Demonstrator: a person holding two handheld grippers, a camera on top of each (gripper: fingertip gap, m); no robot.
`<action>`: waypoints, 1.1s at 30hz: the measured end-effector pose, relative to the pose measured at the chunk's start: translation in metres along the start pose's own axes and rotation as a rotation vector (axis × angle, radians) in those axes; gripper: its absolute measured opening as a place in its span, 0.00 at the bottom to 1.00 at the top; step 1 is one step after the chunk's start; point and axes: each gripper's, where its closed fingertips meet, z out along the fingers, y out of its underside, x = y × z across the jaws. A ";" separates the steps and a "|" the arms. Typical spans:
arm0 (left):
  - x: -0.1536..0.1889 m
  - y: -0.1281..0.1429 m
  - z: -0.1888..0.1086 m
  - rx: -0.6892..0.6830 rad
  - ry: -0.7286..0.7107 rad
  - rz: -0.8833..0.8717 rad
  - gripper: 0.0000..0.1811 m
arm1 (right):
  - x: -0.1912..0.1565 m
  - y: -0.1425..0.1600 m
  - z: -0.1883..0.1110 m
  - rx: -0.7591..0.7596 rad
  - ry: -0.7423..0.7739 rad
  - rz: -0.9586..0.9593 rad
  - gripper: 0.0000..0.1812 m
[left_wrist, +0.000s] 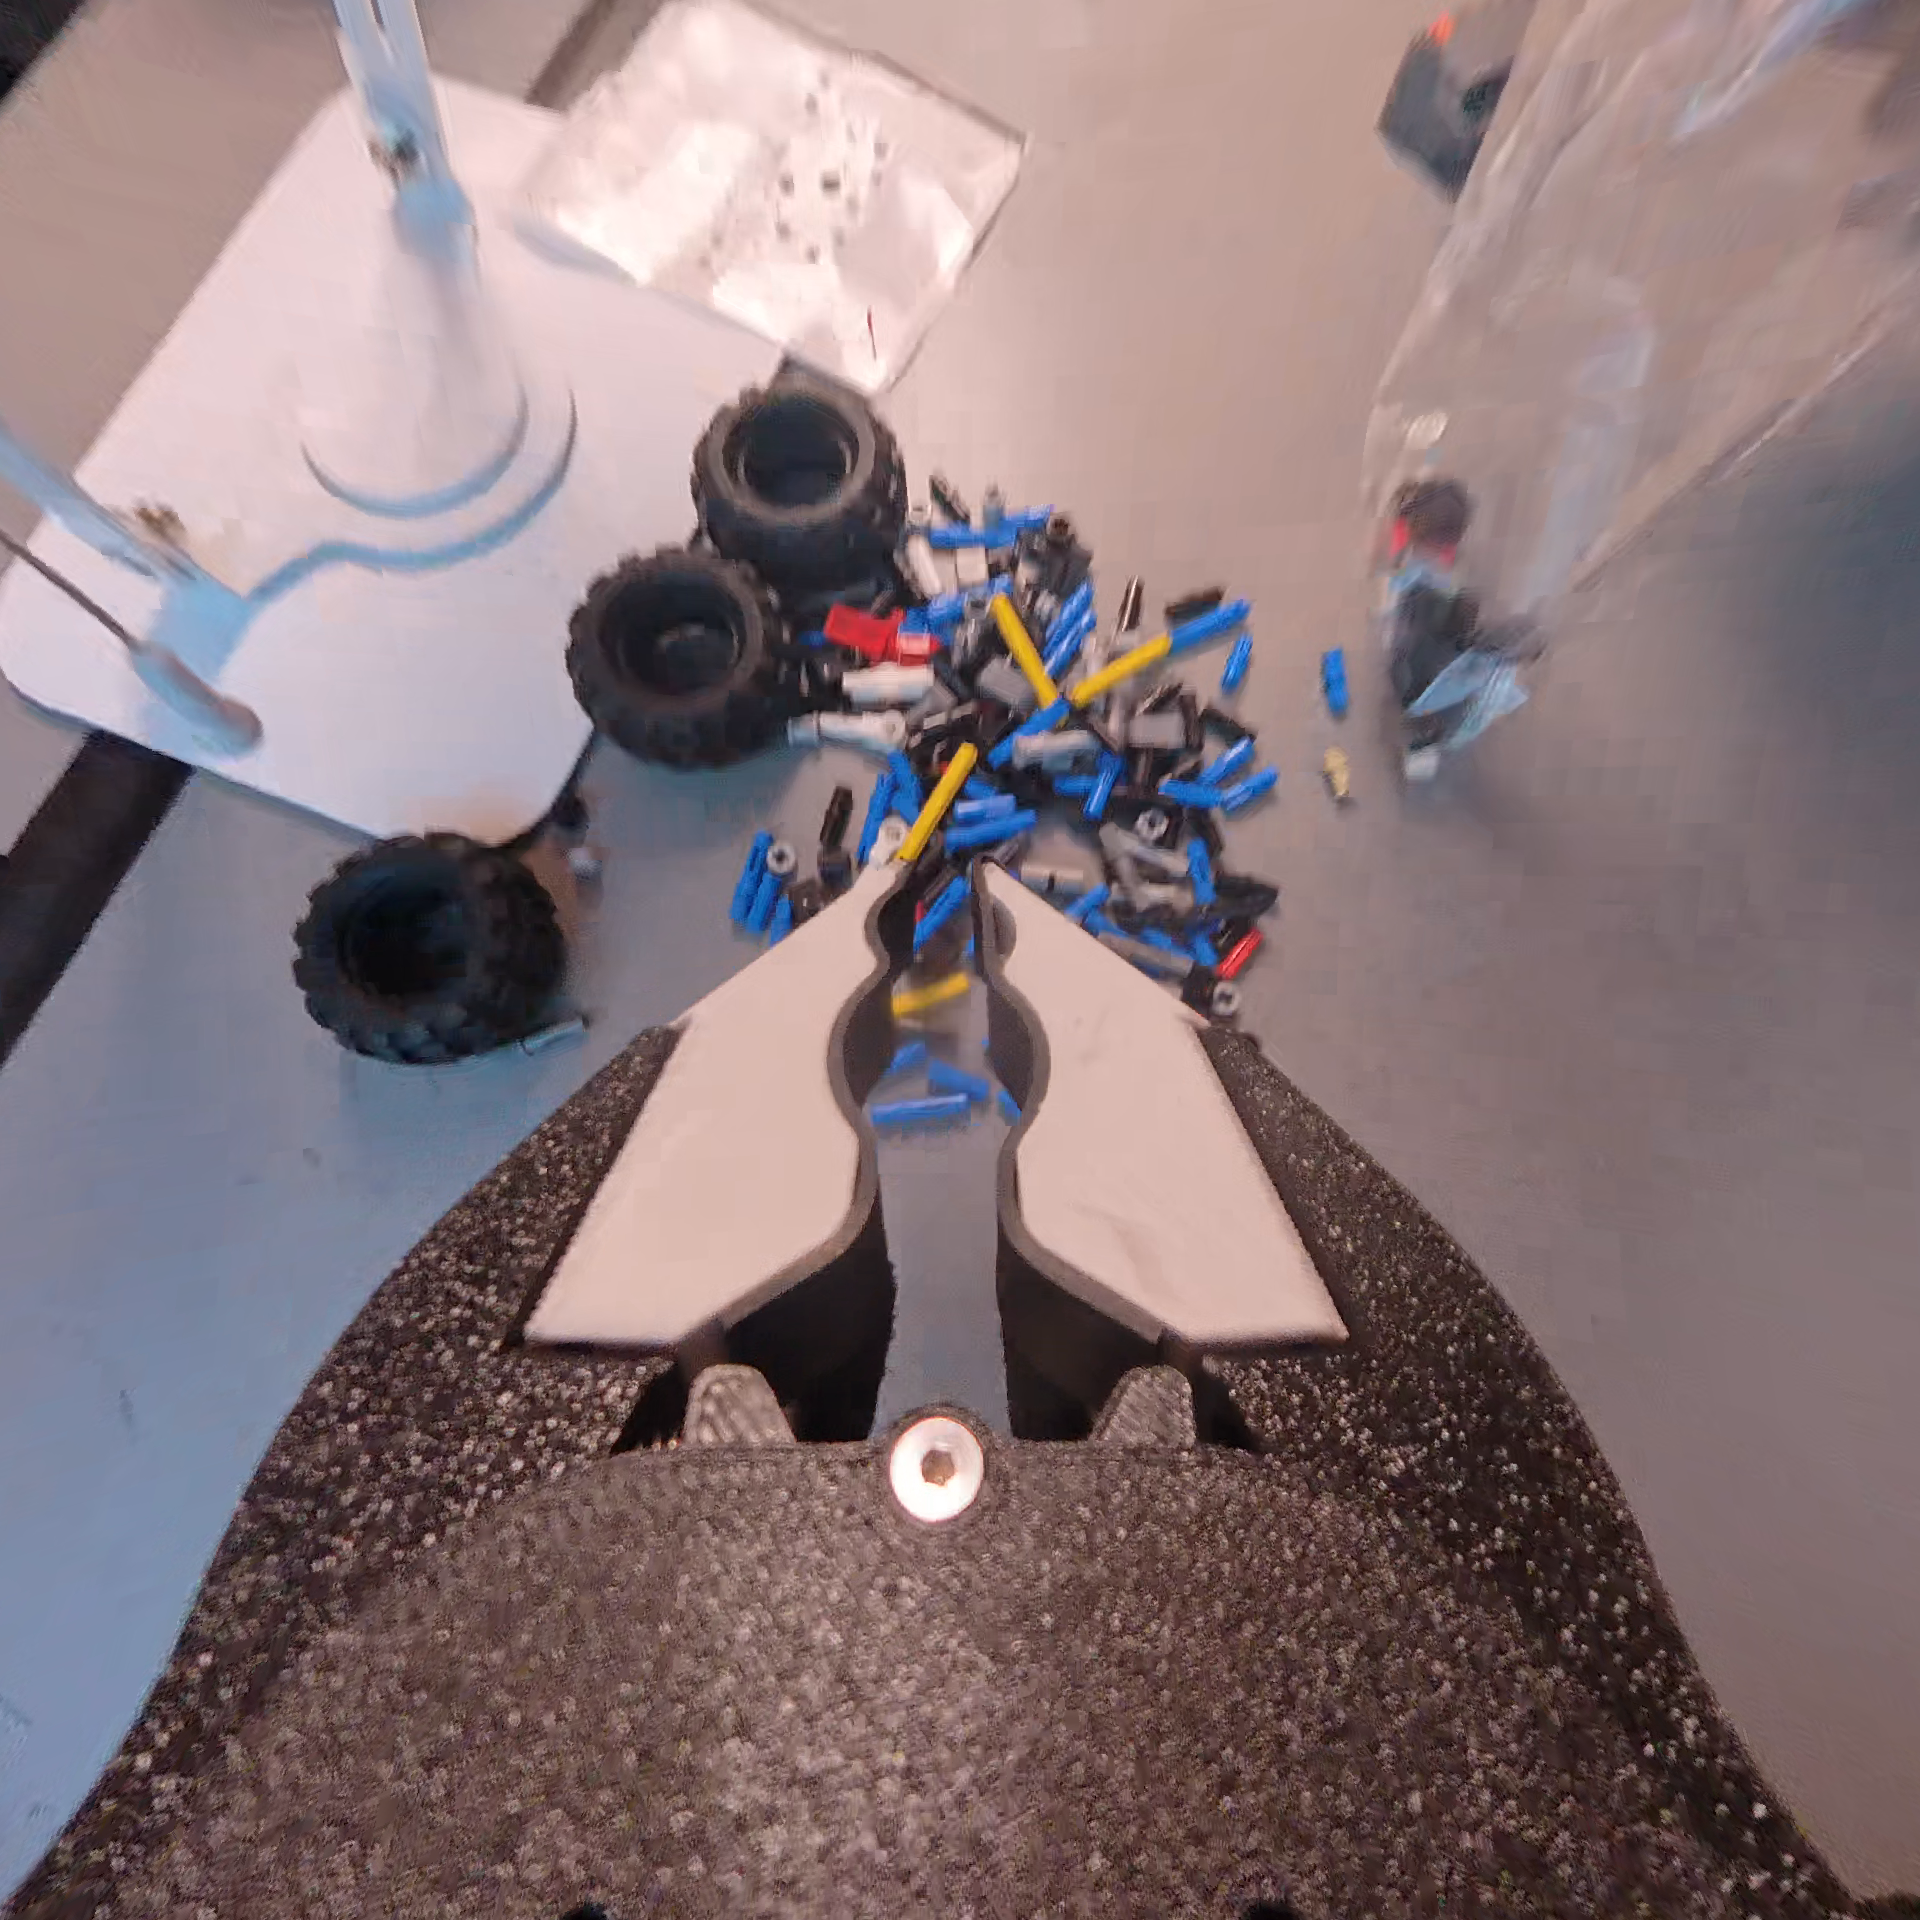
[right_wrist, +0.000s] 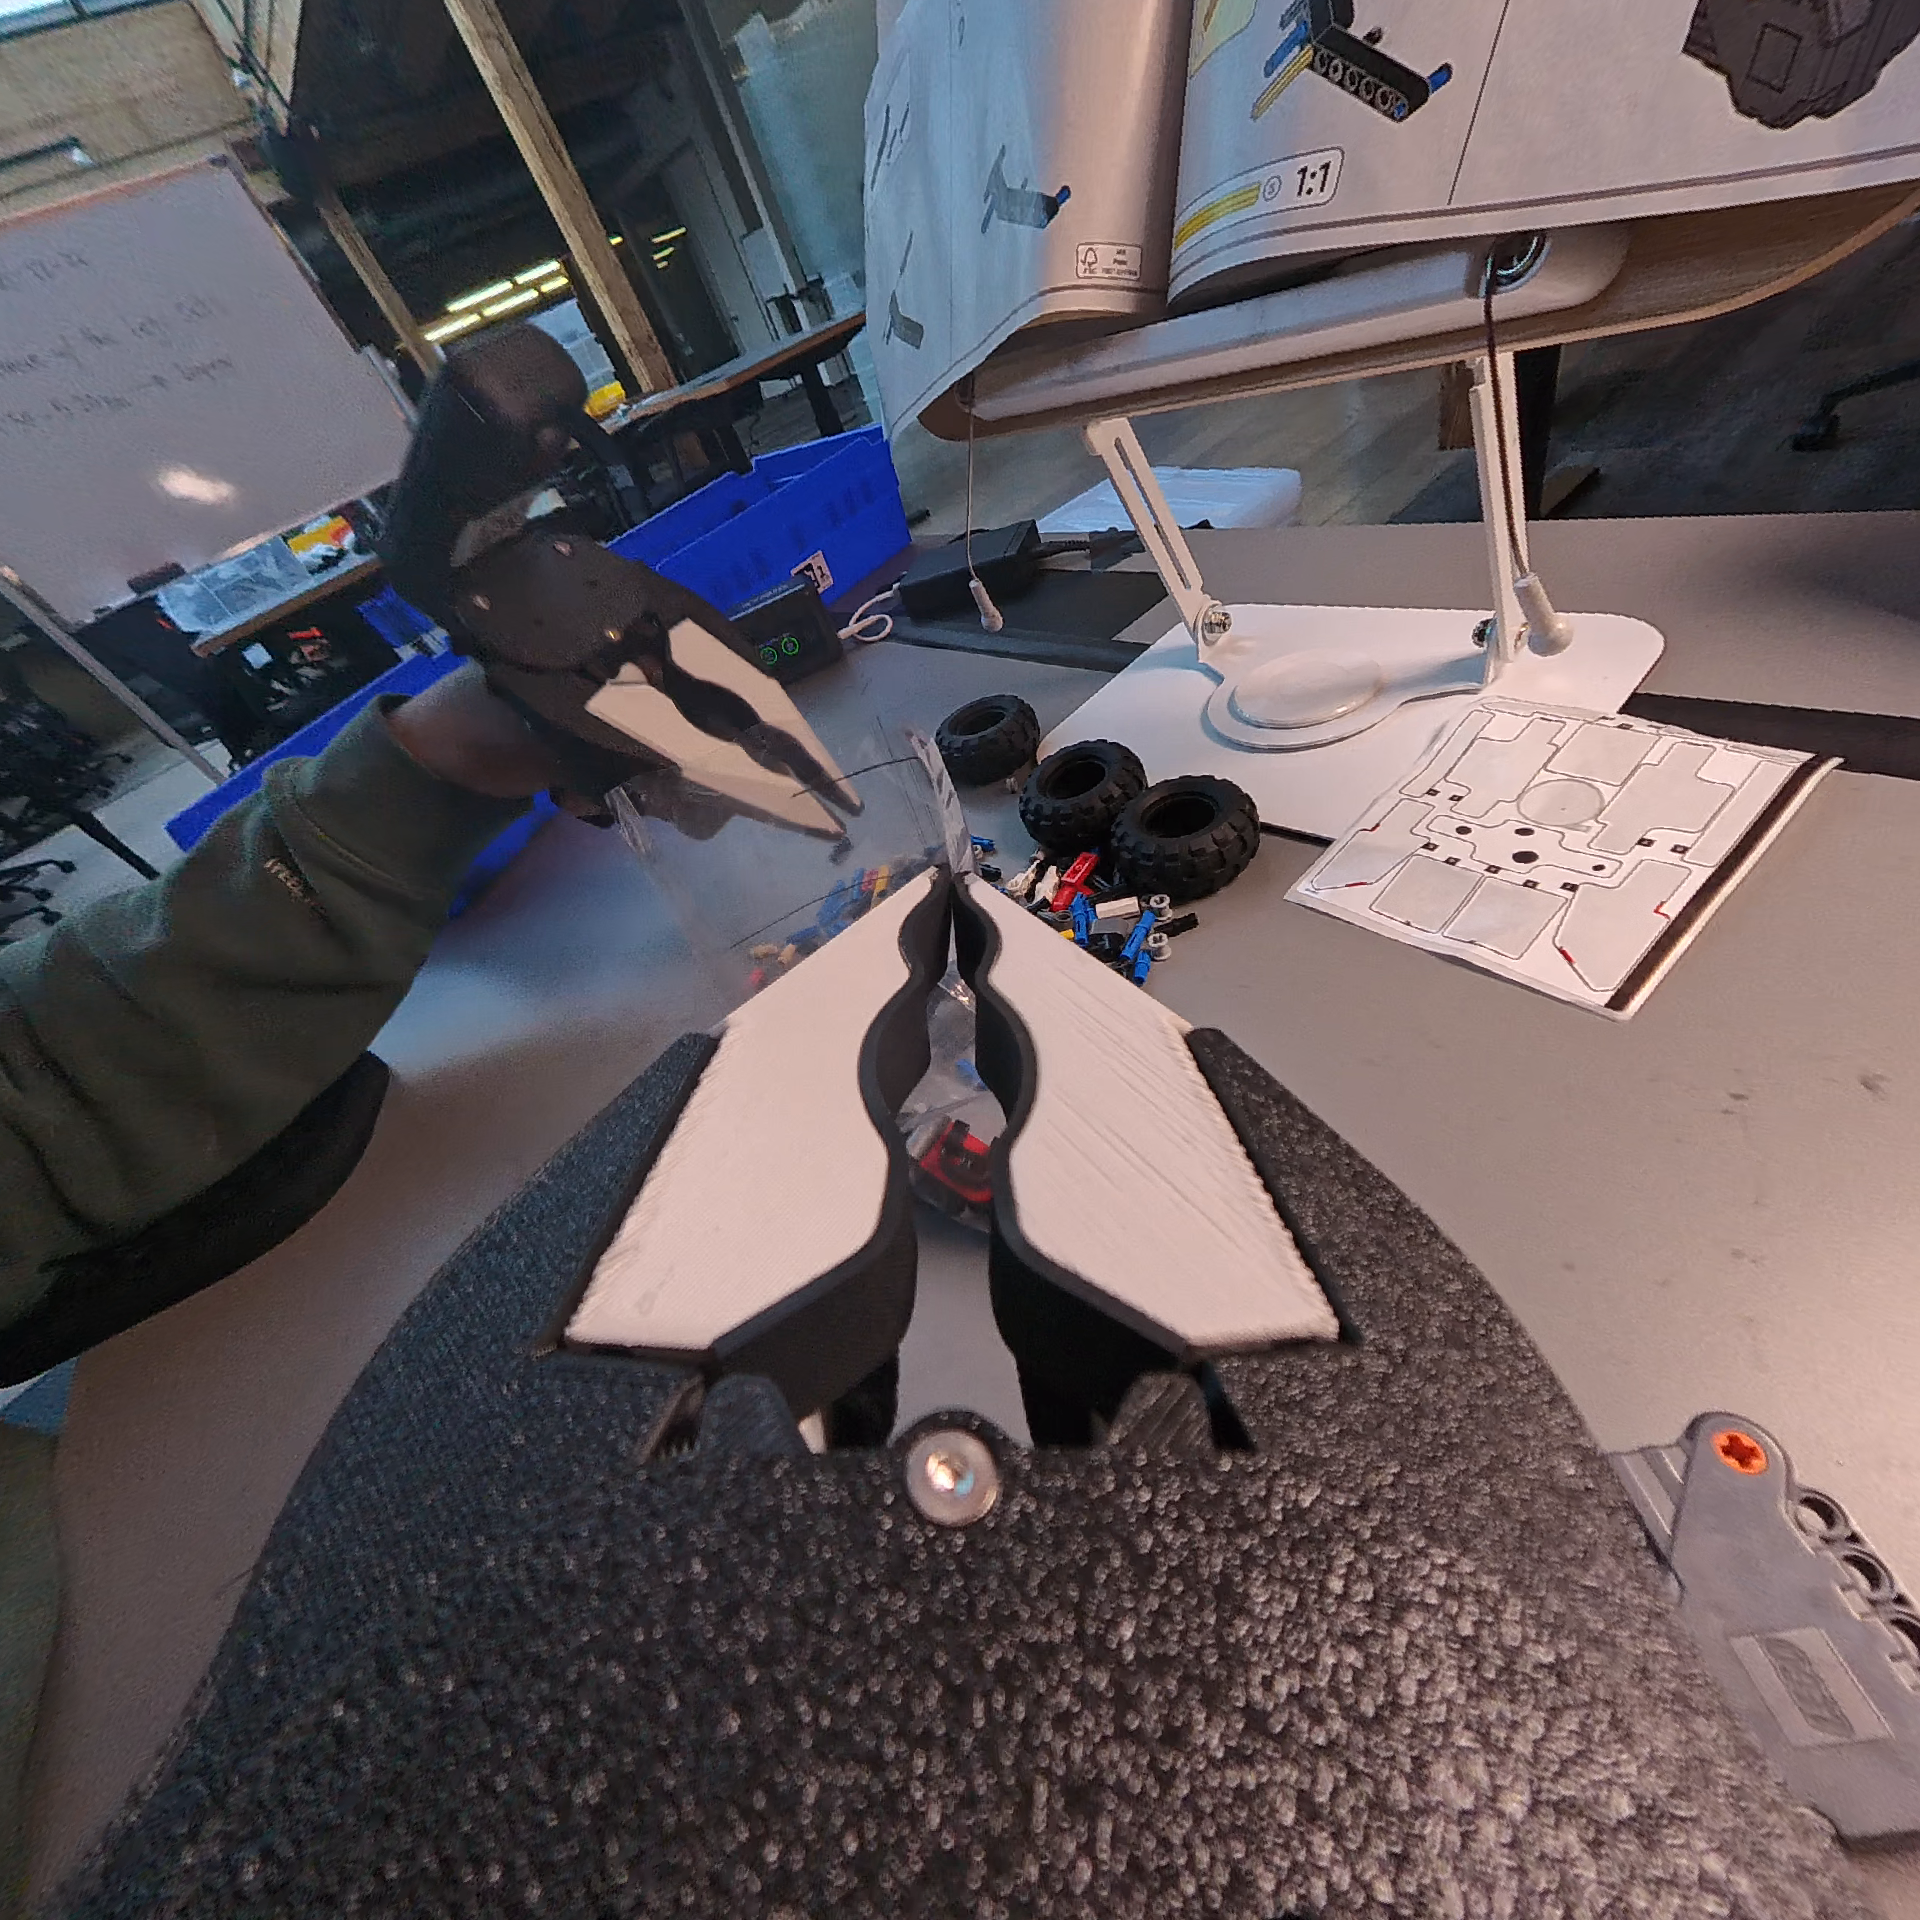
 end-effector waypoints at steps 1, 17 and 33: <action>-0.004 0.015 0.007 -0.038 0.005 0.006 0.05 | 0.001 0.001 0.000 -0.001 0.001 0.002 0.00; 0.003 0.043 0.032 -0.152 0.051 0.145 0.06 | 0.001 0.003 0.001 -0.011 -0.006 0.005 0.00; 0.025 -0.006 -0.003 0.081 0.168 0.109 0.02 | -0.002 0.006 0.003 -0.022 -0.013 -0.002 0.00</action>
